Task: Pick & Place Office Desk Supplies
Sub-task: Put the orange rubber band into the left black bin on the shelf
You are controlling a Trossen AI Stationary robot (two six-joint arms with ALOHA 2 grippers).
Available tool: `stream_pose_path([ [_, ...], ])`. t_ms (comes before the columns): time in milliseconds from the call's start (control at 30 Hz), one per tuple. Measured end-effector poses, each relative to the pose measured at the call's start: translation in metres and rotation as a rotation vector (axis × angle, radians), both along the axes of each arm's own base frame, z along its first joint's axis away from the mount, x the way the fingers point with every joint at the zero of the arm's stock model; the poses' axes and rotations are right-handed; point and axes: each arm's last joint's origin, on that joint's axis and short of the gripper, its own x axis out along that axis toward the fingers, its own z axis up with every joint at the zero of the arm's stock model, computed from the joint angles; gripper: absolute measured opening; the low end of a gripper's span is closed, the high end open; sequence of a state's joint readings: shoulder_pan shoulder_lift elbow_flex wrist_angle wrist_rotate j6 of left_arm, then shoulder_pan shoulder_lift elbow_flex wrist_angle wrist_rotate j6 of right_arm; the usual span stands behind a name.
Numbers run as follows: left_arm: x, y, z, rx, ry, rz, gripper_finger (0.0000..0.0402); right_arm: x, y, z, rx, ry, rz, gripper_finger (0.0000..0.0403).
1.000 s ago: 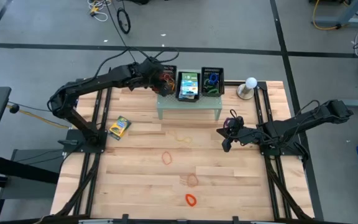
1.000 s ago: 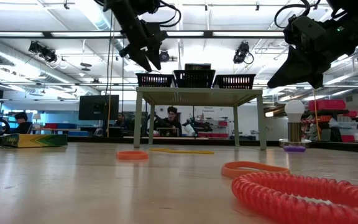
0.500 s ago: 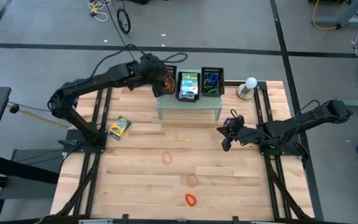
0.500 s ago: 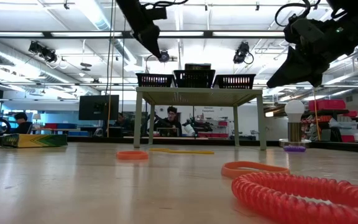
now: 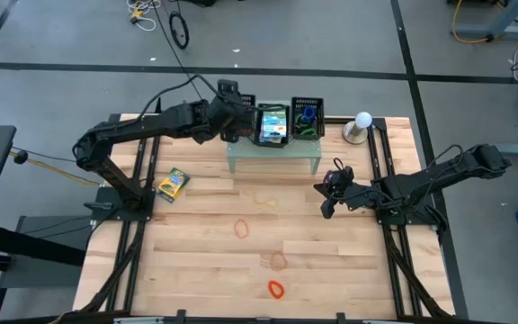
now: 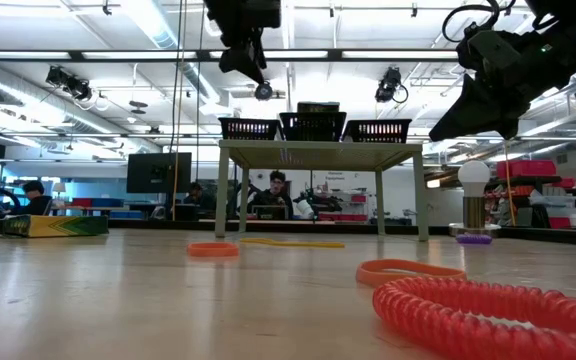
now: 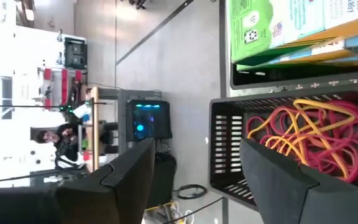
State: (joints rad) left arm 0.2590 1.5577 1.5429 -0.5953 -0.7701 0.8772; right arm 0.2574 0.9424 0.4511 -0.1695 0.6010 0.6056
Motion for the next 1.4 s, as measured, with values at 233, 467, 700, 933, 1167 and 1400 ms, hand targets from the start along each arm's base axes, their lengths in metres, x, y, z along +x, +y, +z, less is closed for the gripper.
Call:
stream_pose_path([
  [233,-0.003,-0.011,-0.003,-0.102,-0.127,0.084,0.0227,0.000,0.000,0.000,0.000,0.000,0.001,0.0007],
  [467,-0.017,-0.039,-0.020,-0.659,-0.421,0.171,0.0093,0.000,0.000,0.000,0.007,-0.003,-0.003,0.0007],
  [700,-0.026,-0.098,-0.088,-0.810,-0.353,0.126,0.0008,0.000,0.000,0.000,0.008,-0.004,-0.004,0.0007],
  [933,-0.038,-0.142,-0.149,-0.994,-0.614,0.065,0.0008,0.000,0.001,0.000,0.059,-0.009,0.016,0.0007],
  [1167,-0.052,-0.155,-0.193,-1.163,-0.912,0.008,0.0008,0.015,0.014,-0.013,0.224,0.038,0.129,0.0007],
  [1400,-0.070,-0.150,-0.213,-1.212,-1.041,-0.064,0.0008,0.060,0.051,-0.013,0.275,0.196,0.200,0.0007],
])
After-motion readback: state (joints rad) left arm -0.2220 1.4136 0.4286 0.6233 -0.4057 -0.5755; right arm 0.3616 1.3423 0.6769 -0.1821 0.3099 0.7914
